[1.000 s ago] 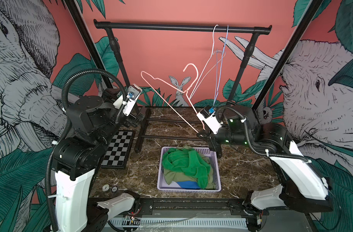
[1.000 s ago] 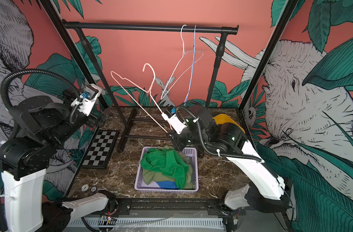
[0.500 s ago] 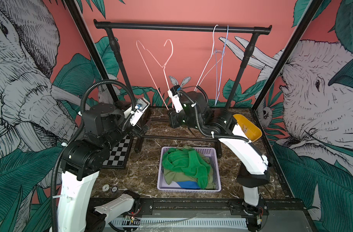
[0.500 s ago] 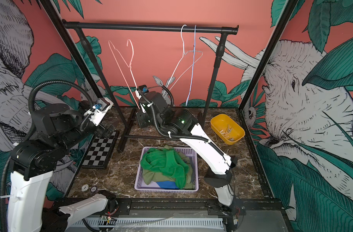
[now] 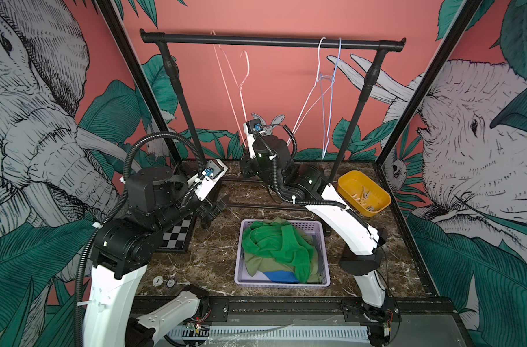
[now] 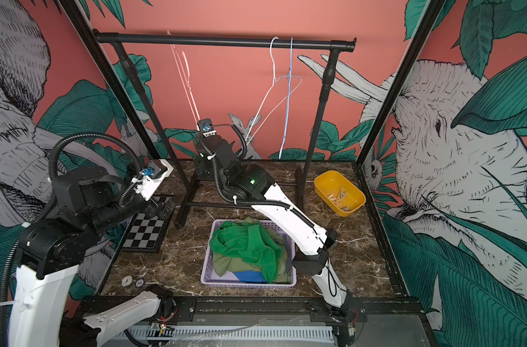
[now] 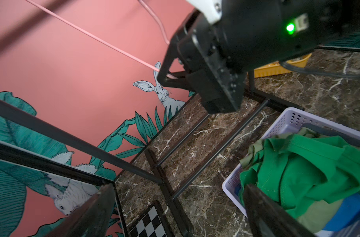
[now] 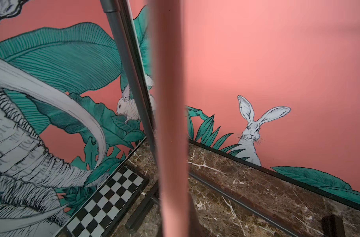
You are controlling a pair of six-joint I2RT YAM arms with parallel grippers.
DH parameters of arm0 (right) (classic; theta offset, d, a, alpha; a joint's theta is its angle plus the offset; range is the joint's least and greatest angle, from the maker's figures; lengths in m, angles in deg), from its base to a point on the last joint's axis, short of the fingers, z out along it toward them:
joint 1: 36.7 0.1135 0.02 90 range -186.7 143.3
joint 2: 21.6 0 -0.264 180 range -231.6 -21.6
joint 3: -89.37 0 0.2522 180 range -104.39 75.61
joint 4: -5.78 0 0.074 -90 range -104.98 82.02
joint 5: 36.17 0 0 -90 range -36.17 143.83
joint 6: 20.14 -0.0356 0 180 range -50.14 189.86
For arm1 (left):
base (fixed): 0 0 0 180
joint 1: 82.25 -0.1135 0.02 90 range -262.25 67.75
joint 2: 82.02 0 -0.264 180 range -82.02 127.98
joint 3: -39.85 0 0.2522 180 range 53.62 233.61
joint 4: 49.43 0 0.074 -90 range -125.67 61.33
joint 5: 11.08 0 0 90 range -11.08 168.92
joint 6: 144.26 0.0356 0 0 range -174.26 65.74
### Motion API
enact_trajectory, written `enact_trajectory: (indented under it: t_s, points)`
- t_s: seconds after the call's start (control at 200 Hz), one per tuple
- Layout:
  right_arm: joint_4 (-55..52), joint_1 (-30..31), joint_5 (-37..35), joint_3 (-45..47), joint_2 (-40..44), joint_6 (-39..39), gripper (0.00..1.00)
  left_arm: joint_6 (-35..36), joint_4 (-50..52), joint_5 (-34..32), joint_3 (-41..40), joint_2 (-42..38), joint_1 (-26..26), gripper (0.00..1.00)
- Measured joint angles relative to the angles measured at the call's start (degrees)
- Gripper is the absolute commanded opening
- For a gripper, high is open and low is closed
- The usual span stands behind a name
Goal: Remove the clothespins securing tank tops to the hanger
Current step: Place the hanger on the clothesline.
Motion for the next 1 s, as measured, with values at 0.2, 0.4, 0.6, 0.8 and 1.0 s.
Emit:
enact_trajectory:
  t_s: [0.2,0.4,0.6,0.8,1.0]
  points:
    - [4.52,-0.68,-3.23,1.64,-0.85,3.58,0.00,-0.52,0.44,3.28,-0.33,2.71,0.00,0.98]
    - [4.55,-2.60,-3.39,-0.52,-2.45,4.92,0.00,-1.03,0.76,4.90,-0.37,4.81,0.00,0.96]
    - [3.82,-8.11,1.77,-0.61,-2.43,1.68,0.00,-0.92,2.82,5.55,2.36,7.74,0.00,0.95]
    - [0.00,-11.19,5.86,-1.20,-2.40,-0.85,0.00,-1.11,3.98,6.03,14.91,13.88,0.00,0.93]
    - [-3.21,-11.26,7.48,-1.18,-2.32,-0.87,0.00,-4.04,1.55,7.10,28.22,20.85,0.00,0.92]
